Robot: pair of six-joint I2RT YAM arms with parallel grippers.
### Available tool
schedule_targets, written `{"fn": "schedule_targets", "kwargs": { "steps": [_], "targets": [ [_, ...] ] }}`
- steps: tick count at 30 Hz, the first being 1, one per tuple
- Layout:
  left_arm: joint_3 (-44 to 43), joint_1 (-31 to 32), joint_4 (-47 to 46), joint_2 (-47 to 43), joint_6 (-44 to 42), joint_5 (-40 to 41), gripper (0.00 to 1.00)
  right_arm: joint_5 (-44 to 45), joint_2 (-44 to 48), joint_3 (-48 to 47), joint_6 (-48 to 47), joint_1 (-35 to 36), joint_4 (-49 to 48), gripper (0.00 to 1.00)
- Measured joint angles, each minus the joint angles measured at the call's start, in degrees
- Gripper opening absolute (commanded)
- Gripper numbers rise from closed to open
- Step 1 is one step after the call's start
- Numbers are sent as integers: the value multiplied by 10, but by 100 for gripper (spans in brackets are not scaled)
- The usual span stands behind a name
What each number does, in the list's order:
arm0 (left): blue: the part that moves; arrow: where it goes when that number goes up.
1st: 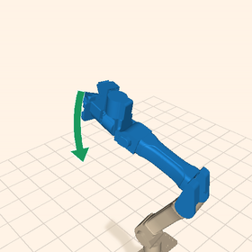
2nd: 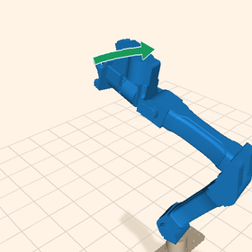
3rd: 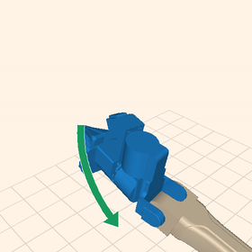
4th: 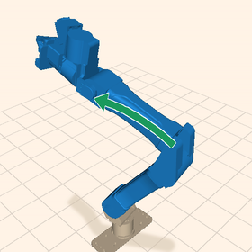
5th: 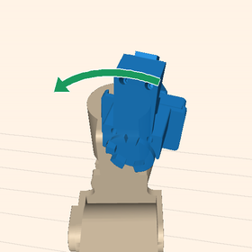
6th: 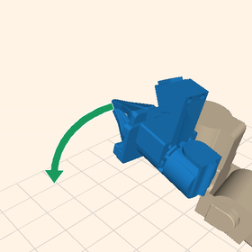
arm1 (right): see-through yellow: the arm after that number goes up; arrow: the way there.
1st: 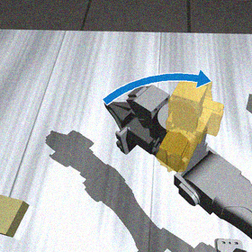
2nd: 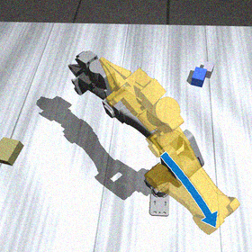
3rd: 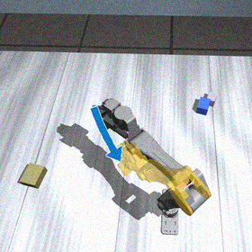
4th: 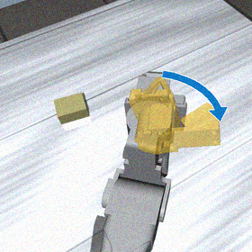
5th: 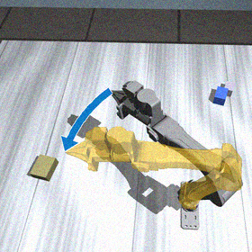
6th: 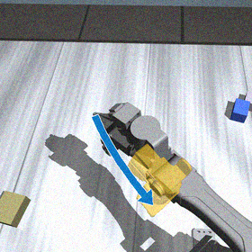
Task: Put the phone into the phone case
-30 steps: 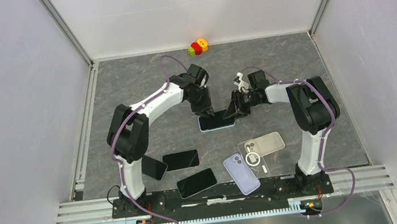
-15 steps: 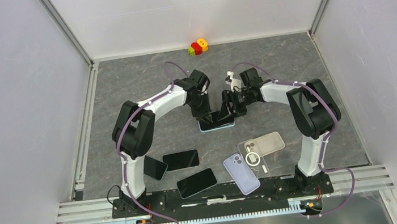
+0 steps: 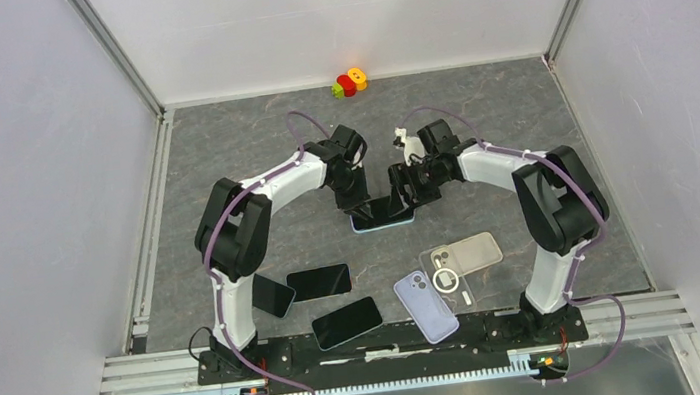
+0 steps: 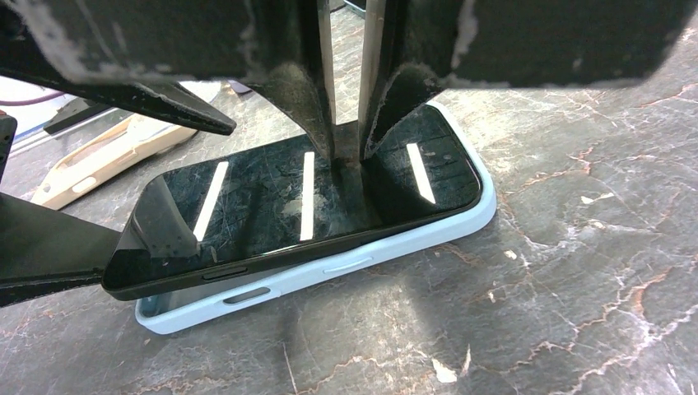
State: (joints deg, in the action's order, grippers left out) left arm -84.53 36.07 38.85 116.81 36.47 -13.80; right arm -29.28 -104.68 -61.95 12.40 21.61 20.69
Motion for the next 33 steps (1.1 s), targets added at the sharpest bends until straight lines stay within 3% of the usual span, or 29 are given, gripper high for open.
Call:
{"fn": "schedule_targets", "kwargs": {
  "steps": [3,8,10,26,33],
  "targets": [
    [1,0,0,-1,0,0,22,15,5,2,-10,8,0,75],
    [1,0,0,-1,2,0,22,33,6,4,-29,12,0,54],
    [1,0,0,-1,2,0,23,47,6,5,-35,12,-1,51],
    [-35,10,18,18,10,-5,36,54,4,4,-34,17,-1,51],
    [-41,11,18,23,24,-8,38,70,7,3,-35,24,3,58]
  ]
}}
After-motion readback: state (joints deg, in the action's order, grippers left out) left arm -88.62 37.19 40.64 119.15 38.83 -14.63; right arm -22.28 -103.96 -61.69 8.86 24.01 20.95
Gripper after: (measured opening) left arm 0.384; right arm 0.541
